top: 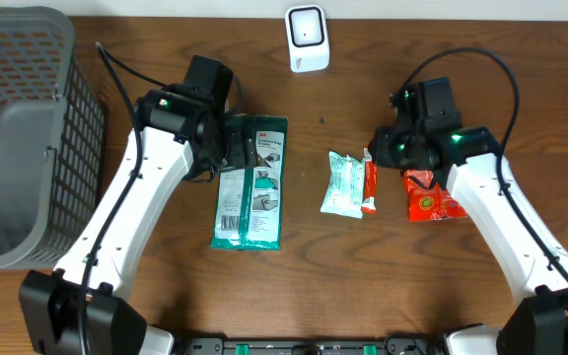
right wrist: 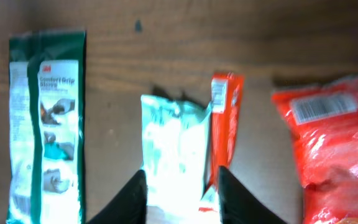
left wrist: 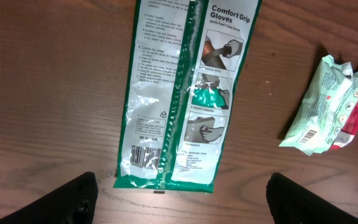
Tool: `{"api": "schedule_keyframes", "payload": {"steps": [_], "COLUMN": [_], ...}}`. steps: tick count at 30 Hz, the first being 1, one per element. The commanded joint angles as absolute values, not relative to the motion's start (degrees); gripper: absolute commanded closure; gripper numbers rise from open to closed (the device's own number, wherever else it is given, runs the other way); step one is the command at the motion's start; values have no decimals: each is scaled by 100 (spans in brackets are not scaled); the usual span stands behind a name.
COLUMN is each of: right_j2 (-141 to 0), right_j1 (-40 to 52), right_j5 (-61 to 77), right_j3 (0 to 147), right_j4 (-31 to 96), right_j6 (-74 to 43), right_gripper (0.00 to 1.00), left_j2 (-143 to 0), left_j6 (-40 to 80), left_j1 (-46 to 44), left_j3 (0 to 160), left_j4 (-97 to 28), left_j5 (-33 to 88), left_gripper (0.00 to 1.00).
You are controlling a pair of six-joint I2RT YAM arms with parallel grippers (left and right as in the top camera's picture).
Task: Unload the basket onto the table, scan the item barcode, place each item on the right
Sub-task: 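Move the right gripper left and grasp the wipes pack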
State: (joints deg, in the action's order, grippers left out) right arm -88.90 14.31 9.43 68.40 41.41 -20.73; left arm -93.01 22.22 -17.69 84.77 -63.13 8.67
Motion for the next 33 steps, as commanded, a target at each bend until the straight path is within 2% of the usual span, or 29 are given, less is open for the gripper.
{"api": "schedule_keyframes", "payload": {"steps": [1,4,11,12,17,21,23,27,33], "right_j2": [-8925,-8925,-8925,-8943,-9205,-9367,-9365,-9391,-9570], "right_j1": [1693,1850,1872,1876,1868,1680,1518,1271,1219], "right_j5": [1212,1214,1234,1234,1437,2331,2486,2506,2587], "right_j3": [6532,6200,5448,5358,5127,5133,5157,5162,5162], "right_j4": [4128,3865,2932,2757,2231,1848,1848,2053,2145], "right_j6": [-2049,-2051,-2073,-2073,-2073,-2064,-2049,-1806,-1599], "right_gripper": [67,65,67,67,70,71,68,62,59], "left_j2": [-9323,-9323,-9323,-9323,-9323,-9325,-9365,-9531,-10132], "left_j6": [2165,2165,2165,2165,2165,2327,2508,2191,2163], "left_j1": [-1765,-1765,-1765,-1765,-1765,-1769,-1841,-2086,-2611], "left_j3": [8442,8442,8442,8442,8442,8442,8442,8442,8442], "left_j4": [-6331,-6331,-6331,-6326,-5927,-5581,-5406,-5162,-4602], "left_j5": [792,792,792,794,792,843,972,1094,1267], "left_gripper": [13,13,12,2,2,2,10,44,47]}}
